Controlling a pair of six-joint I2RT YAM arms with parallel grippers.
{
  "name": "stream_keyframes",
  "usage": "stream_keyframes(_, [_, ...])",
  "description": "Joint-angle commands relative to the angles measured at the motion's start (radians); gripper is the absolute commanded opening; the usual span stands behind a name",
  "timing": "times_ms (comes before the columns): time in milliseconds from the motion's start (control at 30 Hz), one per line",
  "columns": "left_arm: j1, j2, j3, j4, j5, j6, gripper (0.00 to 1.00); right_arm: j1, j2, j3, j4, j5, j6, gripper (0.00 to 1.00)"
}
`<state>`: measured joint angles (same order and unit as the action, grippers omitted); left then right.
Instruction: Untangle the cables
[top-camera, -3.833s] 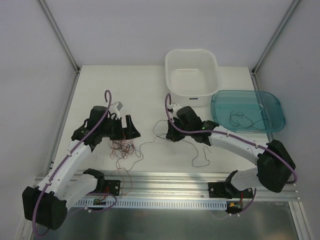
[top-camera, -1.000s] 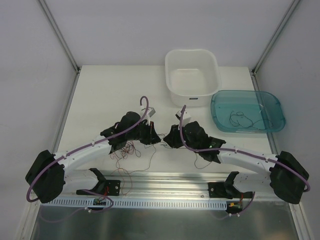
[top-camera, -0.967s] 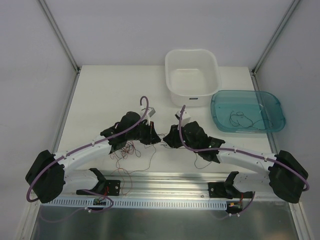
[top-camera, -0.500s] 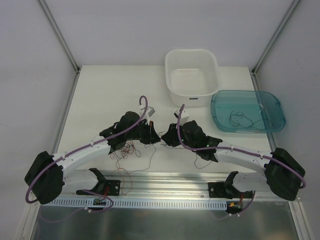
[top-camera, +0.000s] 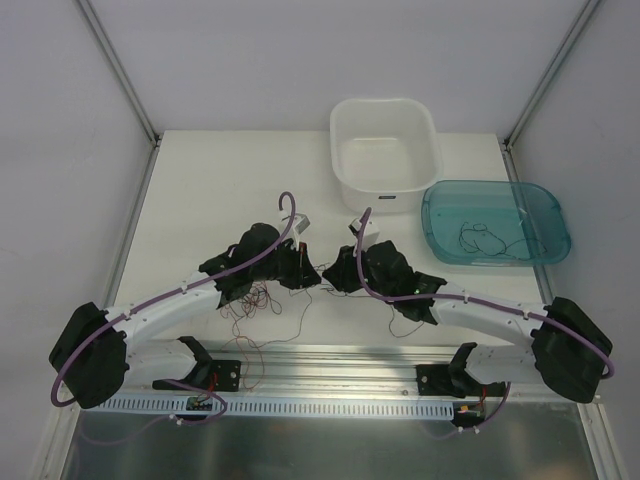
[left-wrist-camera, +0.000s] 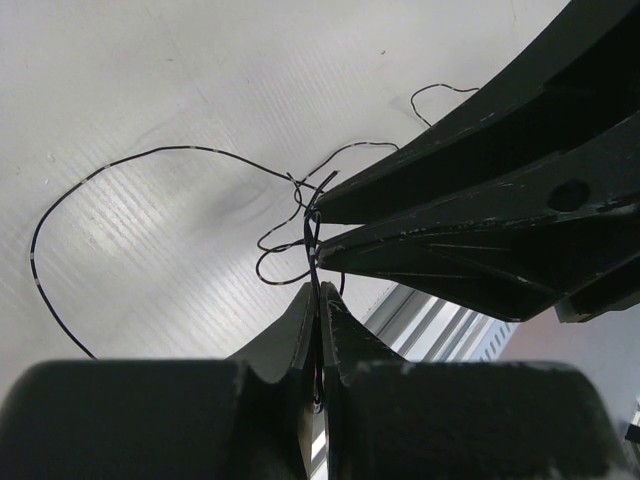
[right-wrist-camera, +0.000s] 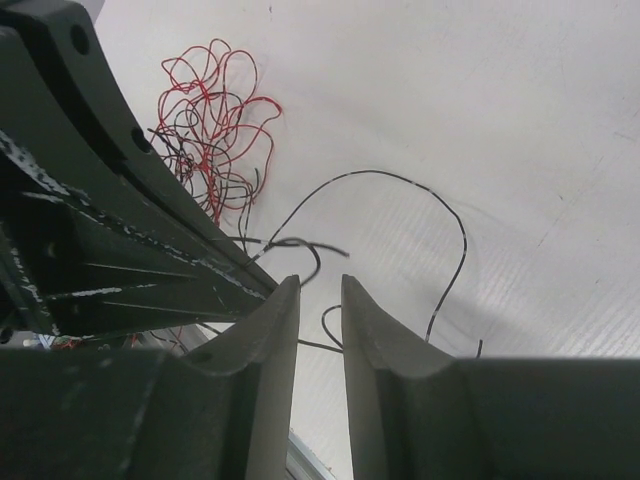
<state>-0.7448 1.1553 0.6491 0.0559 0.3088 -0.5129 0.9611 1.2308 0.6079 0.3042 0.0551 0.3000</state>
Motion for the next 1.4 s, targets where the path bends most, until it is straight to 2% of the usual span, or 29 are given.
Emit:
stream_keyframes(0, [-0.001,-0.014,-0.006,-0.010,0.009,0.005,0.00,0.007,-0.048,0.027,0.088,0.003,0.016,0.26])
stream_keyframes(467, [-0.001,-0.052,0.001,-0.014,0.016,0.020,0.00,0.007,0.013,0.032,0.111,-0.006,0.036,0.24])
stream_keyframes(567, [-0.001,-0.052,0.000,-0.014,0.021,0.024,0.00,0.007,0.027,0.035,0.111,-0.005,0.034,0.15])
stream_keyframes(667, [-0.001,-0.062,-0.011,-0.014,0.016,0.028,0.00,0.005,0.022,0.030,0.096,0.021,0.030,0.01])
stream_keyframes(733, [-0.001,-0.090,-0.031,-0.016,-0.008,0.027,0.00,0.004,0.004,0.027,0.041,0.052,0.024,0.01])
stream_keyframes(867, [-0.001,-0.190,-0.077,-0.019,-0.097,0.004,0.04,0.002,-0.033,0.029,-0.105,0.214,0.028,0.01])
stream_keyframes(967, [-0.001,-0.272,-0.112,-0.018,-0.143,-0.019,0.06,0.001,-0.053,0.016,-0.129,0.230,0.039,0.01])
stream_keyframes(1200, [-0.001,-0.299,-0.134,-0.016,-0.071,-0.030,0.08,0.011,-0.044,0.050,-0.143,0.209,-0.024,0.01])
stream_keyframes(1300, [-0.001,-0.301,-0.135,-0.014,-0.063,-0.027,0.08,0.018,-0.044,0.064,-0.175,0.230,-0.030,0.01])
stream_keyframes(1367, [-0.001,-0.315,-0.137,-0.010,-0.050,-0.022,0.04,0.010,-0.034,0.072,-0.230,0.261,-0.010,0.01])
